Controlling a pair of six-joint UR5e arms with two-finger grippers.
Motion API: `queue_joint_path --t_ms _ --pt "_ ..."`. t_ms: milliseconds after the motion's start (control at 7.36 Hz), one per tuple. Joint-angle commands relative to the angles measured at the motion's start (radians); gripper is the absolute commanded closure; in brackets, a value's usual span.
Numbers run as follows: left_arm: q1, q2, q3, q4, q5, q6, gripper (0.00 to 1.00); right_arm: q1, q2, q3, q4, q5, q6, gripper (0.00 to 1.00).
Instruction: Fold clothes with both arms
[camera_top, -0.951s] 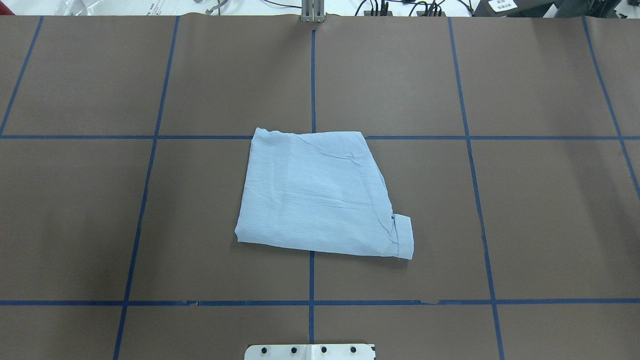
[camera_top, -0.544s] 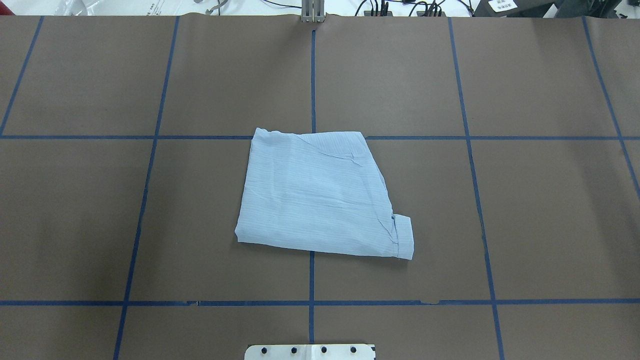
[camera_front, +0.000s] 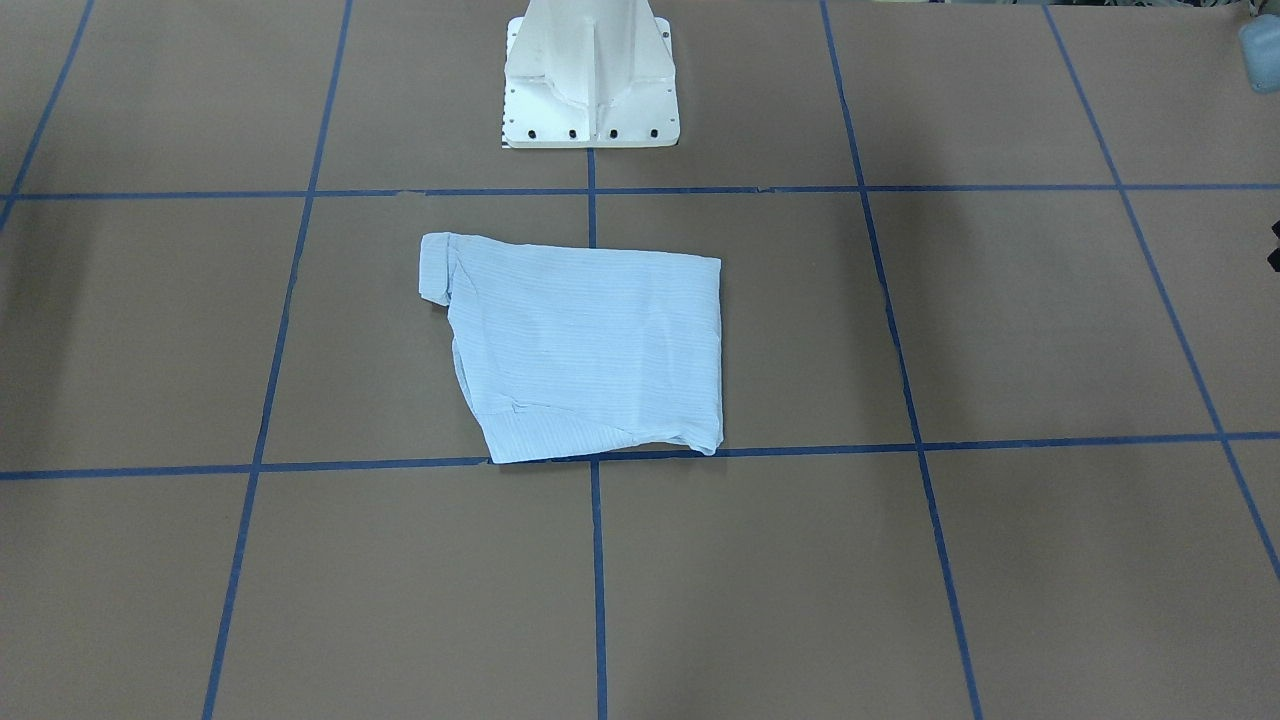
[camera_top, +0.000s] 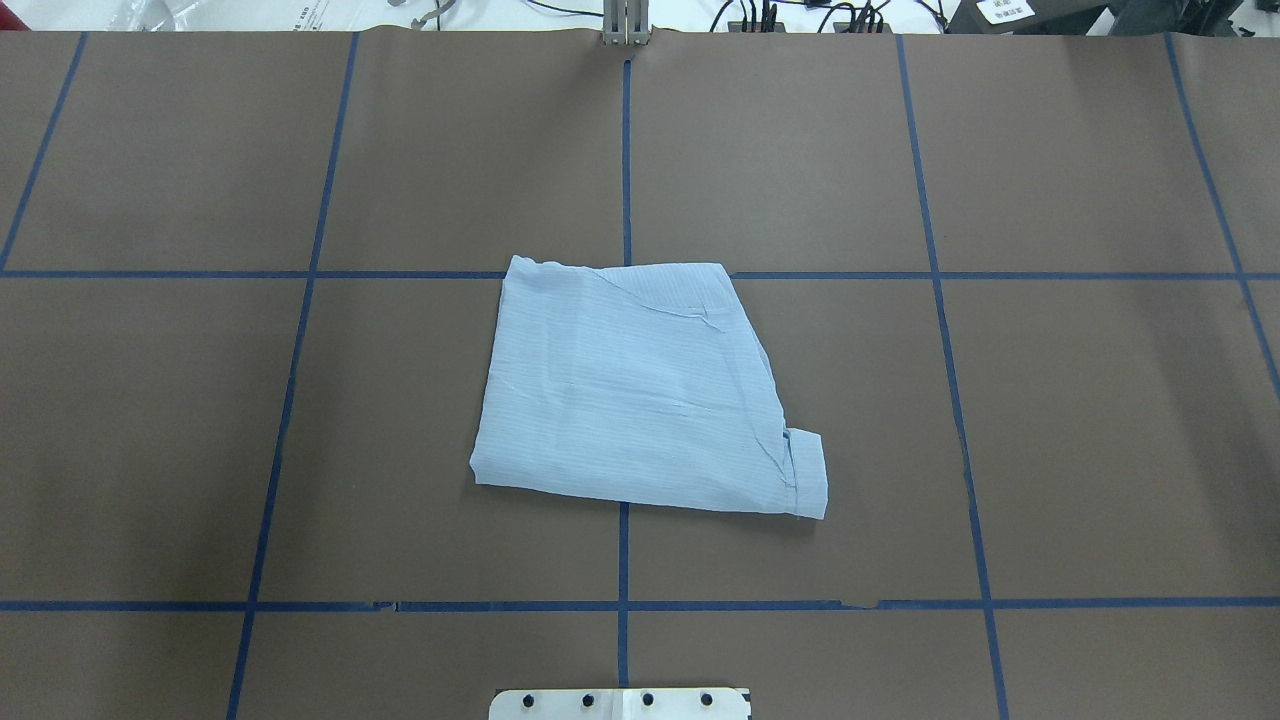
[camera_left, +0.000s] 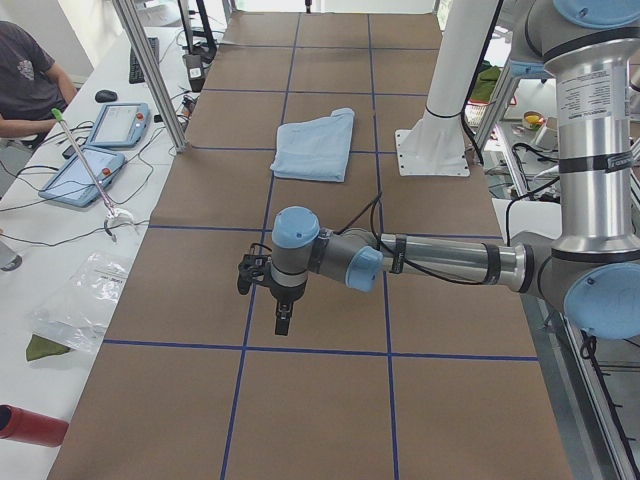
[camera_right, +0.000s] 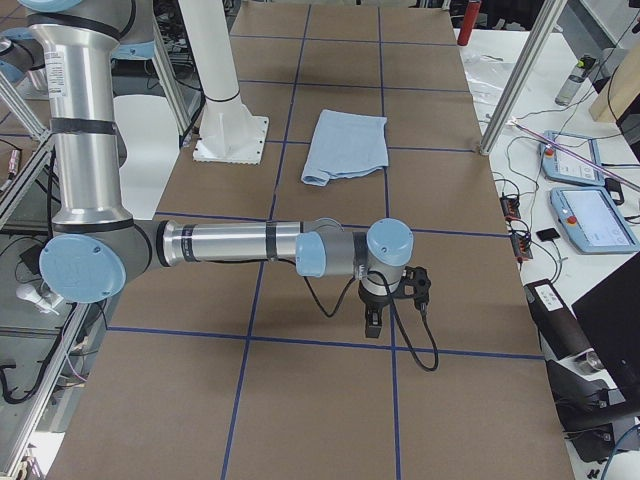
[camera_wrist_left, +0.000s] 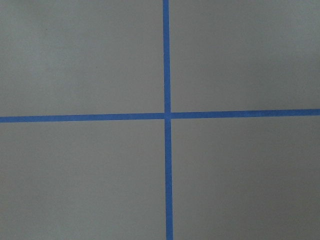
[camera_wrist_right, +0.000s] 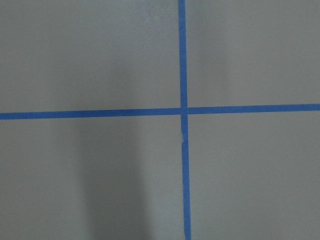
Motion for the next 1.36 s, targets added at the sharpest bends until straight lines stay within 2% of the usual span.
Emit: queue_joint_path --t_ms 0,272,408,1223 --pt "-0.074 -0.017 -0.003 0.131 0.001 0.161 0.00 0.000 -0.003 0.044 -0.077 0.037 0.006 0.00" --pt "-0.098 -0.023 0.000 0.191 -0.002 0.238 0.00 0.002 -0.015 0.043 -0.072 0.054 0.058 0.00" --pt "-0.105 -0.023 0.008 0.208 -0.043 0.239 0.00 0.002 -0.029 0.040 -0.069 0.069 0.061 0.00" --pt "-0.116 -0.017 0.015 0.207 -0.063 0.240 0.00 0.029 -0.061 0.007 -0.055 0.071 0.002 0.00"
